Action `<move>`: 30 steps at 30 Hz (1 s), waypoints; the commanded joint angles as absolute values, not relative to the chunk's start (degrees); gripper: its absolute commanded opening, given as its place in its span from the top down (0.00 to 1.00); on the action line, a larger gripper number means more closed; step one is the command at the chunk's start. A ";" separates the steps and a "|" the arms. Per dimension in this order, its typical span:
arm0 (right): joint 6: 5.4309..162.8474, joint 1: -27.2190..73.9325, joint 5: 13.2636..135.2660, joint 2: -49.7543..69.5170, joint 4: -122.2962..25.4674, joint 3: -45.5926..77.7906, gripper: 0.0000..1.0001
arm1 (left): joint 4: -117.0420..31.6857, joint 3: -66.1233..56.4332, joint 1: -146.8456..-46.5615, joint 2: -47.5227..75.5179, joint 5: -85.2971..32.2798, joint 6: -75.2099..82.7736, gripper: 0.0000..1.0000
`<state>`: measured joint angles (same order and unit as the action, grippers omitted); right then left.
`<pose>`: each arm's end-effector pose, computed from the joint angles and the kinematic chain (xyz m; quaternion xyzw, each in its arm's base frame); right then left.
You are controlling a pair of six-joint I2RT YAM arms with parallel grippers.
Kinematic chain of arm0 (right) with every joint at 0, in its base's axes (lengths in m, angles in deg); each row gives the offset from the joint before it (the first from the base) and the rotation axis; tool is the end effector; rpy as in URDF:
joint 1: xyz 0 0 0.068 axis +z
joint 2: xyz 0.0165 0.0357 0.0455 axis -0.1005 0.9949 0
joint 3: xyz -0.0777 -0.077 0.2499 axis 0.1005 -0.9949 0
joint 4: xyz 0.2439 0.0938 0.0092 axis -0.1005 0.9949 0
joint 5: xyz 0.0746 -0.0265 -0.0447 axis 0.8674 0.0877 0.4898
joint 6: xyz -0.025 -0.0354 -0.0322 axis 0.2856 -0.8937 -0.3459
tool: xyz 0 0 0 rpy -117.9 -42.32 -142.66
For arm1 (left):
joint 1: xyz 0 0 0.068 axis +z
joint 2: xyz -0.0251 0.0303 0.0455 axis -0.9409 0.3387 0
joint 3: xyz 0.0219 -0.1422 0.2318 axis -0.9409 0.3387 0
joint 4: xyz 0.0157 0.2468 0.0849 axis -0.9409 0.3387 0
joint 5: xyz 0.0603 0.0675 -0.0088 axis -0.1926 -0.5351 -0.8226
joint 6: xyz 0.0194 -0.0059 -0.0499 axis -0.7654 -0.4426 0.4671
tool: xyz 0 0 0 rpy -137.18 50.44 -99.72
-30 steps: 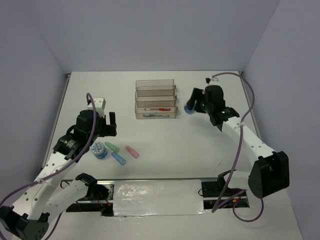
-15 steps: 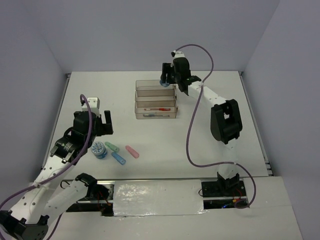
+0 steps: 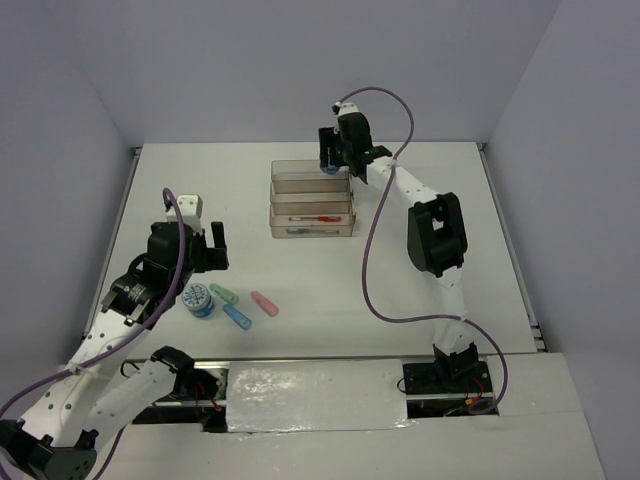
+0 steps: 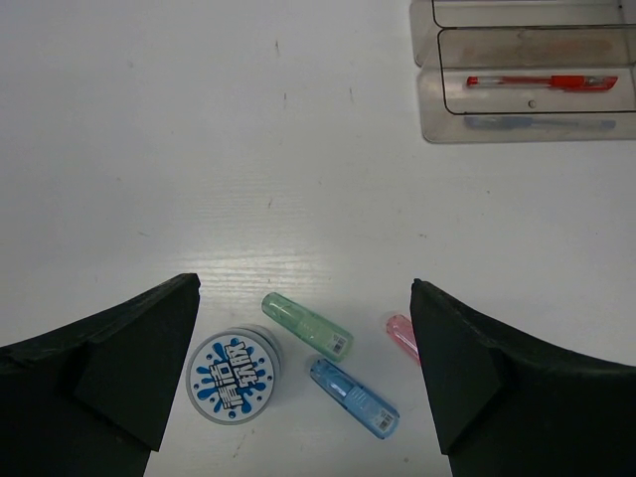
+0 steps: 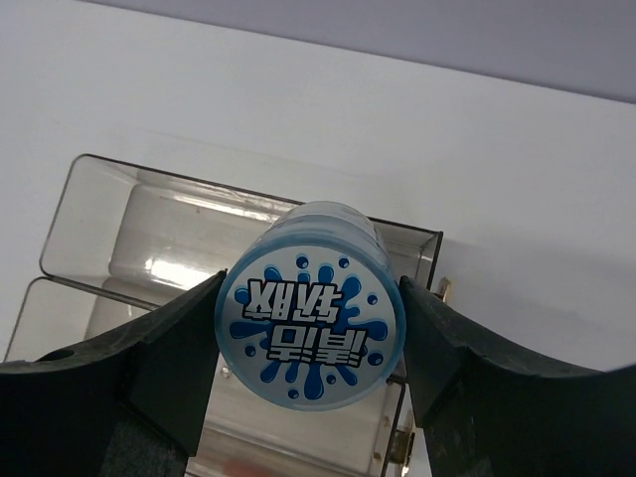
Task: Sort the stationery into containers
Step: Place the stationery in the storage box, then pick up the stationery from the center of the board.
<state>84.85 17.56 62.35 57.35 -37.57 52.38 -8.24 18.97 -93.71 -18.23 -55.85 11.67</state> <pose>0.4906 0.2087 0.2556 -0.0988 0.8514 0.1060 0.5041 0.1532 -0.0526 0.3270 -0.0657 0.8418 -0.0425 0.5341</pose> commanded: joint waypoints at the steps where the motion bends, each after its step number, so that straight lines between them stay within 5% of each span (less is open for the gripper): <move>1: 83.65 17.70 62.14 57.91 -38.11 55.26 0.96 | -10.08 19.42 -93.85 -18.78 -55.42 10.83 0.01; 3: 83.65 17.70 62.66 57.39 -39.50 53.85 0.93 | -10.08 19.42 -93.93 -18.61 -55.25 10.83 0.01; 9: 83.39 17.69 62.67 57.65 -38.82 53.93 0.48 | -10.16 19.51 -93.85 -18.87 -54.90 10.66 0.01; 12: 83.39 17.52 63.63 57.12 -38.38 55.50 0.18 | -10.08 19.60 -93.93 -19.48 -55.95 10.92 0.01; 15: 83.30 17.70 64.07 56.86 -36.27 58.05 0.00 | -9.90 19.69 -93.93 -19.57 -57.18 11.54 0.01; 23: 83.91 17.87 63.46 52.39 -31.43 60.54 0.00 | -6.31 18.11 -93.93 -17.64 -67.97 21.36 0.01; 30: 88.12 22.26 64.24 23.00 -37.92 27.99 0.00 | 7.15 17.04 -93.32 -15.80 -76.79 38.61 0.01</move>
